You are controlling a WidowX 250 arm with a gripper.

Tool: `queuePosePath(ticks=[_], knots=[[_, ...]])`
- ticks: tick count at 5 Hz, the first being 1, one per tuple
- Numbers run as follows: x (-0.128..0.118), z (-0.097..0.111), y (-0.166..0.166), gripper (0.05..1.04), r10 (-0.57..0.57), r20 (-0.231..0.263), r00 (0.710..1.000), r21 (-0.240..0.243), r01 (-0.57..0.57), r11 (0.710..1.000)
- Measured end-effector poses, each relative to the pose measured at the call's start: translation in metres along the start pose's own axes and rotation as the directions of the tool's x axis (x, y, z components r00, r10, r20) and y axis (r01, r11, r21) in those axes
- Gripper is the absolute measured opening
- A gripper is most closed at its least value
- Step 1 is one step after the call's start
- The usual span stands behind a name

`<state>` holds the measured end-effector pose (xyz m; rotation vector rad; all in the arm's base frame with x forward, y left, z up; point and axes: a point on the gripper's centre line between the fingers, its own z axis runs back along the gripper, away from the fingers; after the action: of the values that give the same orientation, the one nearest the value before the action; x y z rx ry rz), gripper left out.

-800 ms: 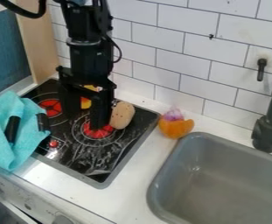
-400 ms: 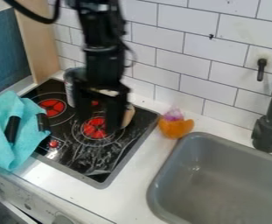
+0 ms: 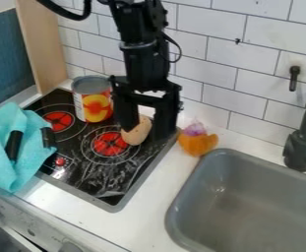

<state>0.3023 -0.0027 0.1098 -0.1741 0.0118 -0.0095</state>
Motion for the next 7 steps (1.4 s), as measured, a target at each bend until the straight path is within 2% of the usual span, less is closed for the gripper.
queuePosePath(ticks=[1,2,3,5,7], knots=[[0.020,-0.010,-0.004,1.001,0.055,0.038,0.998,-0.049,-0.054,0.997],[0.040,-0.026,-0.012,1.000,0.079,0.019,0.997,-0.101,-0.077,0.992],[0.058,-0.035,-0.018,1.001,0.080,0.009,0.997,-0.108,-0.079,0.991],[0.077,-0.061,-0.018,1.001,0.122,-0.013,0.992,-0.112,-0.123,0.986],[0.086,-0.069,-0.017,0.961,0.144,-0.028,0.989,-0.112,-0.146,0.983]])
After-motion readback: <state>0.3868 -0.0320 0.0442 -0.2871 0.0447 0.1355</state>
